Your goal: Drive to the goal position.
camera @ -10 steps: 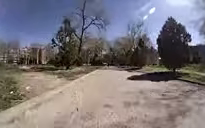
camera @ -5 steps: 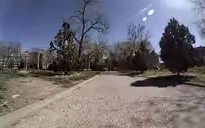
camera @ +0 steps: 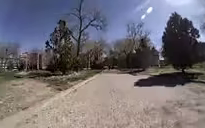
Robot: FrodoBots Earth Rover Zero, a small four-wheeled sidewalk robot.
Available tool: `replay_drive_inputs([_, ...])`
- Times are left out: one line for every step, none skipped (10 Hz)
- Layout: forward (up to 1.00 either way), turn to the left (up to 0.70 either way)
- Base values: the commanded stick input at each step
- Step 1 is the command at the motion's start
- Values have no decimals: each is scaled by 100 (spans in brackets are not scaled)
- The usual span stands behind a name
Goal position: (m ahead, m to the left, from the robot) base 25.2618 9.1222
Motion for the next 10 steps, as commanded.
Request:
replay_drive_inputs([100,0])
replay_drive_inputs([100,0])
replay_drive_inputs([100,0])
replay_drive_inputs([100,0])
replay_drive_inputs([100,0])
replay_drive_inputs([100,0])
replay_drive_inputs([100,0])
replay_drive_inputs([100,0])
replay_drive_inputs([100,0])
replay_drive_inputs([100,0])
